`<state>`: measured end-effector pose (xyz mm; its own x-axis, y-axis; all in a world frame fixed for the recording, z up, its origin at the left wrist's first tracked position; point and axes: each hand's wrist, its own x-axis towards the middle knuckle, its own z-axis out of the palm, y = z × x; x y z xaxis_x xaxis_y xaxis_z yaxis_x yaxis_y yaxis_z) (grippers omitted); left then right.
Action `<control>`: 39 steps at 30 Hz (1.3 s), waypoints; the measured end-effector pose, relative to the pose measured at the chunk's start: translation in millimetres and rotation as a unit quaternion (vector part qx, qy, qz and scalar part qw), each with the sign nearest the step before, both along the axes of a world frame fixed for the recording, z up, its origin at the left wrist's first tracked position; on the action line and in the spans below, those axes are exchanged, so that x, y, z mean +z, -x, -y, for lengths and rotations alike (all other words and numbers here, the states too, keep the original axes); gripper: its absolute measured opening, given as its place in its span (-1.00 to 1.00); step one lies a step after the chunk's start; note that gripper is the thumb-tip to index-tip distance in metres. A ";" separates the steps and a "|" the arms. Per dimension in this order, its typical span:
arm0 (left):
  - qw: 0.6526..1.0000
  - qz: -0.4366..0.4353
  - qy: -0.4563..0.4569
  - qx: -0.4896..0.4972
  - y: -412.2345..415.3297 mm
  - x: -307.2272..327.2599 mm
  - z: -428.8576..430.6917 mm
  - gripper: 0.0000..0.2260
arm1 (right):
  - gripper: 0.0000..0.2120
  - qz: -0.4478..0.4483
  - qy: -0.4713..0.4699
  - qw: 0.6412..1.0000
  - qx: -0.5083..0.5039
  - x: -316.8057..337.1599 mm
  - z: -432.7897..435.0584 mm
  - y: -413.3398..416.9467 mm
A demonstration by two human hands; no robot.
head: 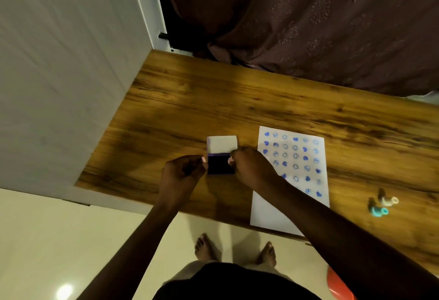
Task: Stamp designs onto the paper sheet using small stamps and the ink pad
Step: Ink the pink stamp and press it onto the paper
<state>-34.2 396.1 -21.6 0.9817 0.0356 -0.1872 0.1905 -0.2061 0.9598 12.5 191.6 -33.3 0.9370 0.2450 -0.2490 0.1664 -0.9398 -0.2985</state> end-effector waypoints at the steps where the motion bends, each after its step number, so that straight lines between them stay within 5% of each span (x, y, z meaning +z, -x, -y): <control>1: 1.000 0.001 0.001 0.001 0.7 0.0 0.5 -0.84 | -0.73 -0.003 -0.008 1.000 -0.006 0.0 1.0 -3.1; 13: 0.999 -0.028 0.007 -0.045 6.4 -10.3 22.0 -0.70 | -0.81 0.014 -0.196 0.972 -0.132 37.3 39.8 15.1; 24: 0.996 -0.018 -0.041 -0.083 12.2 -15.6 51.5 -0.71 | -0.79 0.104 -0.104 0.977 -0.154 -15.3 73.5 113.4; 39: 0.996 -0.018 -0.036 -0.082 14.2 -11.9 54.5 -0.68 | -0.69 0.166 -0.055 0.978 -0.113 -43.8 70.2 116.8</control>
